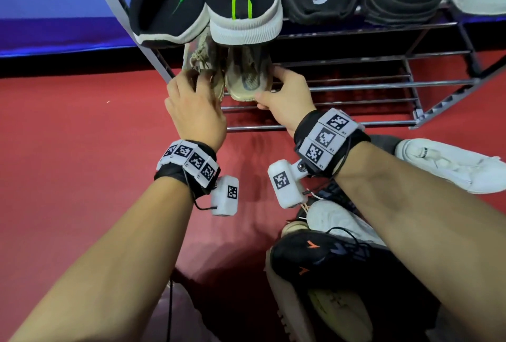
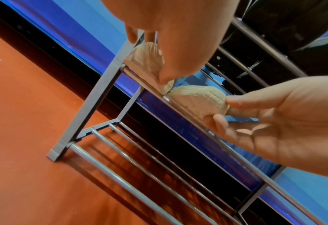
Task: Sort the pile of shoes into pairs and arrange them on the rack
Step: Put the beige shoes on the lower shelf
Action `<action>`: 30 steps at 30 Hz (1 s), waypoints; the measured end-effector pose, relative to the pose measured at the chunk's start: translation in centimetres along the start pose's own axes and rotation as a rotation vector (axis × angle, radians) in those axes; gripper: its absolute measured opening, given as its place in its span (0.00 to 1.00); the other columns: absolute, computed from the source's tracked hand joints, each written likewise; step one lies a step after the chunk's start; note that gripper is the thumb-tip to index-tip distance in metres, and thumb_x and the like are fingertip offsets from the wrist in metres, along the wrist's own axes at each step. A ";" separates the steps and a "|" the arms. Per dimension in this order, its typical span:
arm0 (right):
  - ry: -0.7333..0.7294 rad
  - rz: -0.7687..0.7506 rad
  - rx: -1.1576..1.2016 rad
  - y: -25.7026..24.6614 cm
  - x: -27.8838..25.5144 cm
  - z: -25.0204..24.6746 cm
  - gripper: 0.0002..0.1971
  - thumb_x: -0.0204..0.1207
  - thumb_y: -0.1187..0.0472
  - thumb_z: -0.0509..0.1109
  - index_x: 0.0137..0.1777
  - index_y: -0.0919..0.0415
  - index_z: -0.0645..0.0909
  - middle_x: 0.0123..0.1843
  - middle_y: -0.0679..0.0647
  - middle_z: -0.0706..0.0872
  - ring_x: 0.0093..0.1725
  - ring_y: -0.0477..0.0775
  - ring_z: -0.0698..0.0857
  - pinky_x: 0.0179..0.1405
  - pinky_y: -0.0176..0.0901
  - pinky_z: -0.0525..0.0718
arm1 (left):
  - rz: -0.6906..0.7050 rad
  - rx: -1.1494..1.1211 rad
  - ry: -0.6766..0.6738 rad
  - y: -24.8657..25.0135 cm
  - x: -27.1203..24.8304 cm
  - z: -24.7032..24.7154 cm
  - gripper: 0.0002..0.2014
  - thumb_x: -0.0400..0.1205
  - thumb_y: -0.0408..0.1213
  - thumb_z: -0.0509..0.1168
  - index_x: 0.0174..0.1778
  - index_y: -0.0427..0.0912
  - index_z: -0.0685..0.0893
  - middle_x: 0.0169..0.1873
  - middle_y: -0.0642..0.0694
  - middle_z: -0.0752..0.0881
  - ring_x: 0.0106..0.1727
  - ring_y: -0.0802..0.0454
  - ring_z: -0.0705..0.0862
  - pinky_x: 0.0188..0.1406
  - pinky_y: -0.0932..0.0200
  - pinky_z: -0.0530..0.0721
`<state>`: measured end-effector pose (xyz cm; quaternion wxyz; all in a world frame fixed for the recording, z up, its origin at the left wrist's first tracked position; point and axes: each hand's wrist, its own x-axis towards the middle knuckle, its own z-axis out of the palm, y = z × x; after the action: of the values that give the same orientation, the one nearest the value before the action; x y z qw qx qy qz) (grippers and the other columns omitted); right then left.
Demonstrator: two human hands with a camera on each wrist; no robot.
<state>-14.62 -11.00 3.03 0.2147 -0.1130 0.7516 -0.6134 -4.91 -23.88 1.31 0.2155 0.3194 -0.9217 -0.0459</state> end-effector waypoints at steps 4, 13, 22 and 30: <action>-0.014 -0.004 -0.063 1.8 0.7 0.1 0.33 0.61 0.56 0.77 0.70 0.53 0.79 0.61 0.51 0.85 0.53 0.60 0.89 0.57 0.59 0.87 | -0.087 0.011 -0.008 1.7 0.3 0.6 0.31 0.67 0.32 0.60 0.70 0.45 0.77 0.72 0.40 0.75 0.71 0.36 0.72 0.59 0.42 0.70; -0.042 0.010 -0.260 1.1 0.9 0.4 0.32 0.70 0.57 0.75 0.76 0.51 0.74 0.74 0.58 0.77 0.72 0.59 0.77 0.72 0.51 0.75 | -0.144 0.055 -0.057 2.4 0.4 0.3 0.28 0.71 0.31 0.62 0.71 0.44 0.75 0.74 0.40 0.73 0.74 0.35 0.70 0.65 0.41 0.69; -0.079 -0.084 -0.388 -1.3 -2.9 -5.9 0.28 0.77 0.58 0.69 0.78 0.53 0.72 0.76 0.54 0.76 0.72 0.55 0.77 0.65 0.38 0.71 | -0.142 -0.055 -0.155 4.9 -1.5 -2.4 0.33 0.75 0.30 0.61 0.78 0.51 0.69 0.78 0.36 0.67 0.84 0.36 0.55 0.73 0.32 0.61; 0.005 0.097 -0.437 -2.4 -10.0 -15.2 0.28 0.74 0.59 0.70 0.76 0.49 0.73 0.57 0.54 0.85 0.44 0.59 0.88 0.49 0.55 0.90 | 0.261 -0.121 -0.369 14.3 -8.5 -5.6 0.28 0.76 0.36 0.65 0.75 0.55 0.74 0.75 0.44 0.71 0.79 0.39 0.63 0.74 0.30 0.64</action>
<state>-13.04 6.05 9.55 0.2123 -0.1191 0.8718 -0.4251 -4.68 -7.09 6.44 0.0663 0.1701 -0.9745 -0.1303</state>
